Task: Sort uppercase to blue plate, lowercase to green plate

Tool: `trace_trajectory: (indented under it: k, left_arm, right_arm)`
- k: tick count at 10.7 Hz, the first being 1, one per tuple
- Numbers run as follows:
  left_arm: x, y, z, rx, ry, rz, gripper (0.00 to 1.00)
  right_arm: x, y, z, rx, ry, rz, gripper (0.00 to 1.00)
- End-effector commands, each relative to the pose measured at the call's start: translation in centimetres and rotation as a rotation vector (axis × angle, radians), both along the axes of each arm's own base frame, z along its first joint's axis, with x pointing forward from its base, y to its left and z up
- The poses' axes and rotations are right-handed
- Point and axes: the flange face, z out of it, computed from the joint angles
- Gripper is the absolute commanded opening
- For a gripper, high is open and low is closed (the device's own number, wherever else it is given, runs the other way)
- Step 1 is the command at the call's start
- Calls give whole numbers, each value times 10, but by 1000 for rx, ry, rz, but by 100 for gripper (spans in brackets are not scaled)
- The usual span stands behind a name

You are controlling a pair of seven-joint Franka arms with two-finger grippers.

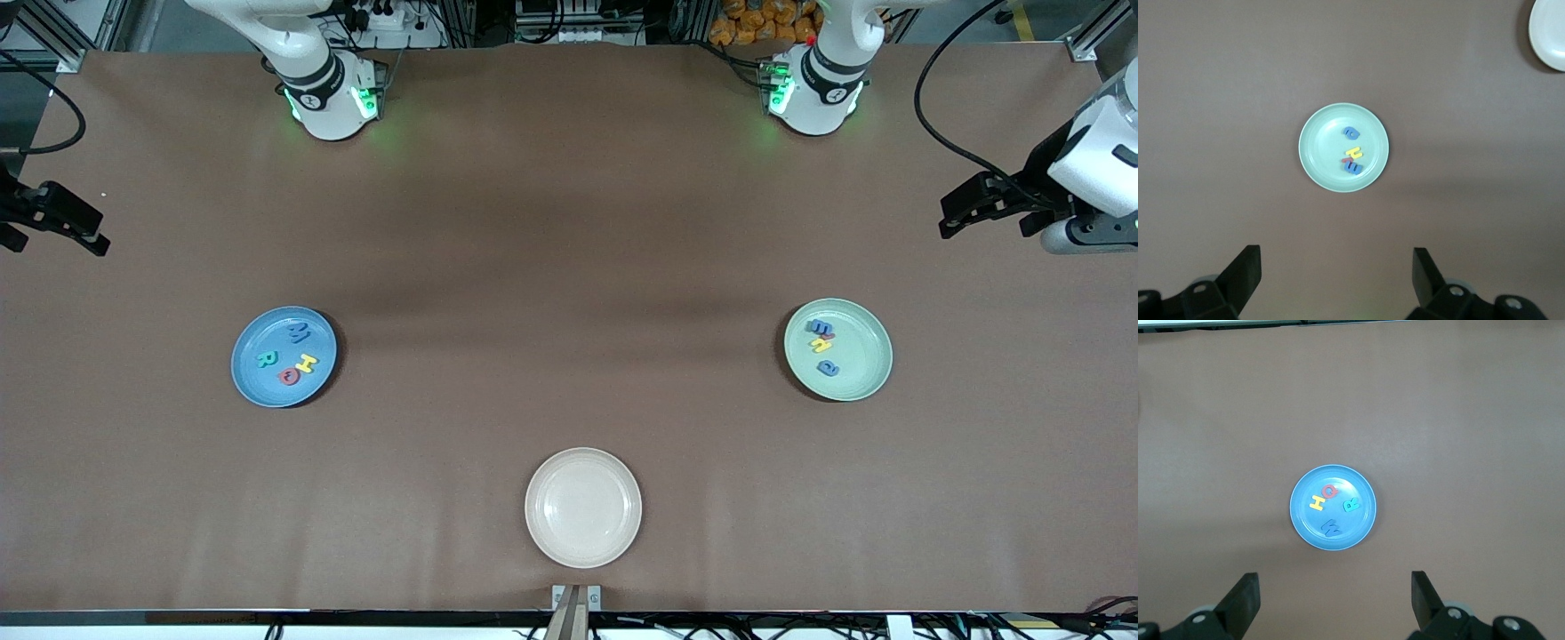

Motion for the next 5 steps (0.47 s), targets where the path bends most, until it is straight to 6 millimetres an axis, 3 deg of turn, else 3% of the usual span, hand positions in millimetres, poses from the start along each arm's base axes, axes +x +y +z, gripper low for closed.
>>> trace_trajectory:
  k: [1,5]
  left_arm:
    - [1,-3,8,-12,37,-25,100]
    - [6,-2,3,18,41,-102,100]
  right_arm:
    - [-7,1,4,2,-12,-13,100]
    - [-6,1,5,2,-16,-12,100]
